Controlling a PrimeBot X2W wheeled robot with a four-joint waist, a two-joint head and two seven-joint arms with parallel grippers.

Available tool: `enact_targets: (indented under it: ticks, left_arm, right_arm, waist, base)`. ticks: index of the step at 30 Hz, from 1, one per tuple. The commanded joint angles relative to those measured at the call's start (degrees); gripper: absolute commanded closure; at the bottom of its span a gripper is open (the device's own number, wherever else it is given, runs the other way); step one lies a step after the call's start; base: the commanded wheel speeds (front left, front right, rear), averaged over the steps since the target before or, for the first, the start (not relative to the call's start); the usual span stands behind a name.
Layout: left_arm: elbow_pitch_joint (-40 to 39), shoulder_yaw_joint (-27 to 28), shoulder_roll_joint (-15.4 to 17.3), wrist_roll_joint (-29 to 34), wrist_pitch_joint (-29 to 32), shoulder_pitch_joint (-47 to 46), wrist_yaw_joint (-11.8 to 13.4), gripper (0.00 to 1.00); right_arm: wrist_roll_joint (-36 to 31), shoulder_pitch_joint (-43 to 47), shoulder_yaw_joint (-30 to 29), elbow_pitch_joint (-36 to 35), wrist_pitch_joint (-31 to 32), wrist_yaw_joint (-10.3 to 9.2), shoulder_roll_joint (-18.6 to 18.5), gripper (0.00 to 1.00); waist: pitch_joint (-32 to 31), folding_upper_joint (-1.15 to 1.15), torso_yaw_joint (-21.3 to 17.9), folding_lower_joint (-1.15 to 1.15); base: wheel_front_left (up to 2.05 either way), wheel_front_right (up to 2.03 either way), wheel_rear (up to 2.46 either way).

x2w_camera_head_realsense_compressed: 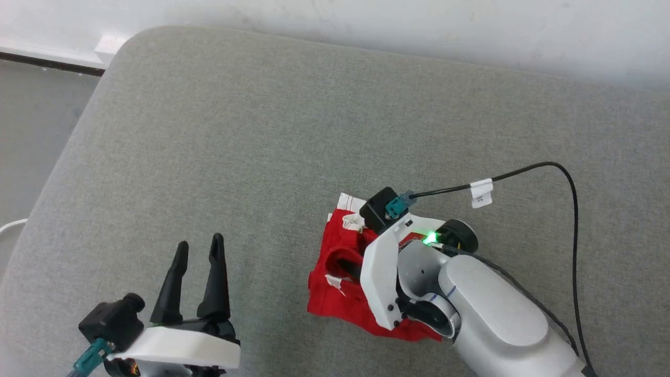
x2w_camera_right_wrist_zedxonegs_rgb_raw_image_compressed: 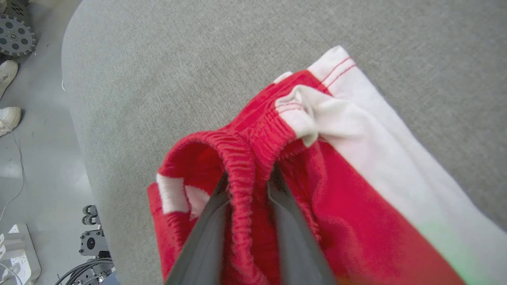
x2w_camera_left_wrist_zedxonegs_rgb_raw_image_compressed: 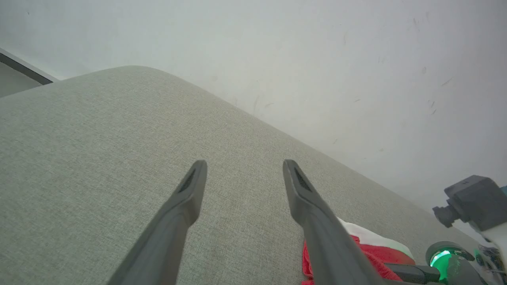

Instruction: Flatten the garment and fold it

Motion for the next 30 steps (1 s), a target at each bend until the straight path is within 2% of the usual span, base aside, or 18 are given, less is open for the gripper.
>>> enact_targets:
  ticks: [1, 9, 12, 15, 19, 23, 26, 30]
  left_arm:
    - [0.27, -0.18, -0.27, 0.09, 0.06, -0.84, -0.35, 0.00]
    - [0.25, 0.15, 0.44, -0.11, 0.34, -0.22, -0.13, 0.00]
    - [-0.15, 0.23, 0.86, 0.00, 0.49, 0.10, 0.01, 0.00]
    - [-0.75, 0.06, 1.39, 0.66, 0.50, 0.10, 0.12, 0.00]
    - [-1.71, -0.18, 2.02, 2.42, 0.05, 0.00, 0.22, 0.00]
    - [-2.41, -0.50, 2.20, 4.21, -0.51, 0.11, 0.05, 0.00]
    - [-2.57, -0.48, 1.72, 4.53, -0.77, 0.26, -0.09, 0.00]
    - [-2.31, -0.66, 1.46, 4.99, -0.93, 0.40, -0.33, 0.00]
  right_arm:
    - [1.48, -0.87, 0.98, 0.48, 0.53, -0.05, -0.13, 0.00]
    - [6.13, -2.66, 2.00, -3.26, 1.98, -0.05, -0.13, 0.00]
    - [6.57, -2.08, -0.41, -6.09, 0.15, -0.05, -0.13, 0.00]
    - [4.81, 0.26, -5.29, -9.68, -3.33, -0.05, -0.13, 0.00]
    - [-1.23, 7.55, -14.40, -15.76, -6.81, -0.05, -0.13, 0.00]
    - [-2.73, 18.40, -21.96, -23.71, -7.00, -0.05, -0.13, 0.00]
    - [-1.91, 25.30, -24.84, -28.88, -6.21, -0.05, -0.13, 0.00]
    - [-0.99, 29.84, -25.85, -31.66, -5.16, -0.05, -0.13, 0.00]
  waist:
    - [-0.13, 0.00, -0.31, 0.00]
    - [-1.39, 0.00, -3.51, 0.00]
    - [-1.96, 0.00, -4.82, 0.00]
    - [-2.30, 0.00, -5.47, 0.00]
    - [-2.40, 0.00, -5.78, 0.00]
    - [-2.01, 0.00, -5.73, 0.00]
    - [-1.52, 0.00, -5.78, 0.00]
    - [-0.88, 0.00, -5.94, 0.00]
  base:
    - [0.00, 0.00, 0.00]
    - [0.00, 0.00, 0.00]
    - [0.00, 0.00, 0.00]
    - [0.00, 0.00, 0.00]
    - [0.00, 0.00, 0.00]
    - [0.00, 0.00, 0.00]
    - [0.00, 0.00, 0.00]
    - [0.00, 0.00, 0.00]
